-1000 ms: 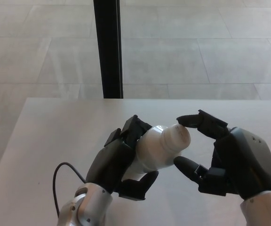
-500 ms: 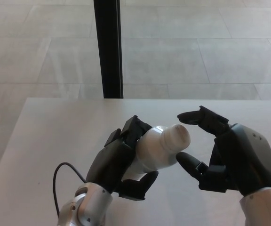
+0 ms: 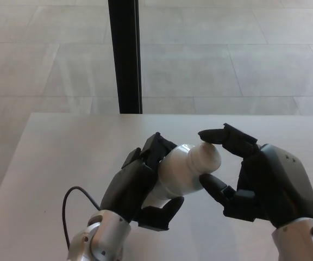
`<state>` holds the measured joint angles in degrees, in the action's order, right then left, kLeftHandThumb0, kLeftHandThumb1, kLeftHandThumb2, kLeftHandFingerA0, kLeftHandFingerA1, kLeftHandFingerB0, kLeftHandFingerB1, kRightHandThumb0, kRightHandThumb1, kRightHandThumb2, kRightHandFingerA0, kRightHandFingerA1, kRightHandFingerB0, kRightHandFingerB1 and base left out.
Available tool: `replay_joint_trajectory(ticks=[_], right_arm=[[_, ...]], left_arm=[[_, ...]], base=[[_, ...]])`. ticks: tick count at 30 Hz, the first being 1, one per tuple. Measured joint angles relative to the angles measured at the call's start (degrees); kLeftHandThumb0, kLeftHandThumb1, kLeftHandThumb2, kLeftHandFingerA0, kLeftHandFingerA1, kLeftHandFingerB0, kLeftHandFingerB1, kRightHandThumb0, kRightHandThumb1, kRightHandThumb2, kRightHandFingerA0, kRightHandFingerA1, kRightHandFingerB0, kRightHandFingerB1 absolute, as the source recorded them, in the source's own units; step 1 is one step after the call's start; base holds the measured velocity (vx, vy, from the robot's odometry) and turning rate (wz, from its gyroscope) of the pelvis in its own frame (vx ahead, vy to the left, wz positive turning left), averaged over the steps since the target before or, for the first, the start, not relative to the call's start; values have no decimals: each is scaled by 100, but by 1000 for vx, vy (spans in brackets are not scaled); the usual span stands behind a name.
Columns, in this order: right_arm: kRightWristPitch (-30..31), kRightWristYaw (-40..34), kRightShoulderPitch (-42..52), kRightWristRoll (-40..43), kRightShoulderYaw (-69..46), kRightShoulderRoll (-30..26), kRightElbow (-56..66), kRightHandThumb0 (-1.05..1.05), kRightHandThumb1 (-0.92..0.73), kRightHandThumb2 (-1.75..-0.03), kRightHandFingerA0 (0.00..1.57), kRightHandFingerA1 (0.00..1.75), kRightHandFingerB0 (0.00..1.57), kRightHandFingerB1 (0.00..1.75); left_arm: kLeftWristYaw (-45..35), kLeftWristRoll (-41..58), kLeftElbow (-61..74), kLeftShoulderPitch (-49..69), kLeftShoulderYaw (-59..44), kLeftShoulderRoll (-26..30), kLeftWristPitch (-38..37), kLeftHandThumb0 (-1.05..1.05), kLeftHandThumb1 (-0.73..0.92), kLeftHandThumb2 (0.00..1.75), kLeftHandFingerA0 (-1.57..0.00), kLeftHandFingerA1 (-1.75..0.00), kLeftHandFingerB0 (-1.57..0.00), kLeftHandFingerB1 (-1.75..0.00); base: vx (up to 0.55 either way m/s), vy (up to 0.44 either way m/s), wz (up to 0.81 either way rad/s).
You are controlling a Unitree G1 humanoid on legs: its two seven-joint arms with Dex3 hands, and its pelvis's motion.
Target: The robot uses its left hand to to lift the bottle kept on the middle of the desk and tilts it towards its right hand. It then uses its right hand to rotate its cap to open it and places the bottle and cap back on the desk
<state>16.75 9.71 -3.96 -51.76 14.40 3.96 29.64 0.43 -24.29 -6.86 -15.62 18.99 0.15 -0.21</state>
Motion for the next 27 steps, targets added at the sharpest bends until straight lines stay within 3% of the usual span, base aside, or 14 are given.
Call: replay_joint_trajectory(ticks=[4, 5, 6, 7, 9, 10, 11, 12, 14, 20, 23, 27], right_arm=[[1, -25, 23, 14, 5, -33, 0, -32, -79, -67, 90, 175, 60, 64], [-6, -44, 30, 30, 4, -39, 0, -30, -78, -70, 98, 175, 65, 70], [-17, -70, 40, 43, 2, -43, -3, -30, -78, -74, 90, 175, 71, 79], [-36, -109, 53, 57, 1, -47, -8, -30, -71, -88, 93, 175, 82, 91], [-70, -175, 67, 82, -3, -75, -16, -29, -68, -93, 94, 175, 85, 97], [-84, -201, 75, 96, -3, -88, -18, -32, -57, -107, 119, 155, 90, 112], [-95, -219, 80, 108, -3, -99, -18, -32, -57, -107, 119, 155, 90, 112], [-100, -231, 83, 118, -3, -106, -18, -29, -60, -108, 94, 175, 84, 126], [-104, -246, 97, 153, -1, -123, -17, -25, -56, -117, 96, 175, 79, 143], [-134, -282, 108, 234, 0, -217, -39, -27, -51, -121, 94, 175, 75, 151], [-160, -296, 108, 262, 6, -273, -42, -28, -55, -113, 91, 175, 72, 156], [-241, -256, 57, 289, 62, -604, -45, -31, -58, -106, 92, 175, 75, 142]], left_arm=[[1, -9, 1, 0, 13, 2, 0, 9, 53, 133, -91, -175, -80, -164], [1, -9, 0, 1, 14, 1, 0, 8, 52, 133, -91, -175, -80, -164], [1, -8, -4, 1, 14, -1, 0, 8, 53, 132, -90, -175, -80, -165], [1, -8, -8, 3, 15, -2, 0, 8, 52, 133, -90, -175, -80, -164], [1, -11, -8, 7, 28, -2, 0, 9, 52, 134, -90, -175, -80, -165], [1, -10, -8, 9, 32, -3, 0, 8, 52, 134, -90, -175, -81, -164], [1, -10, -7, 12, 36, -4, 0, 8, 52, 134, -90, -175, -81, -164], [1, -10, -7, 14, 42, -4, 0, 8, 51, 134, -91, -175, -81, -164], [1, -14, -7, 16, 54, -2, -2, 8, 52, 131, -89, -175, -80, -162], [1, -18, 1, 21, 53, -1, -1, 8, 53, 131, -89, -175, -79, -163], [0, -26, 27, 32, 53, 2, 0, 8, 52, 130, -89, -175, -81, -162], [0, -29, 28, 34, 51, 23, -2, 8, 52, 130, -90, -175, -83, -157]], base=[[0, 0, 0], [0, 0, 0], [0, 0, 0], [0, 0, 0], [0, 0, 0], [0, 0, 0], [0, 0, 0], [0, 0, 0], [0, 0, 0], [0, 0, 0], [0, 0, 0], [0, 0, 0]])
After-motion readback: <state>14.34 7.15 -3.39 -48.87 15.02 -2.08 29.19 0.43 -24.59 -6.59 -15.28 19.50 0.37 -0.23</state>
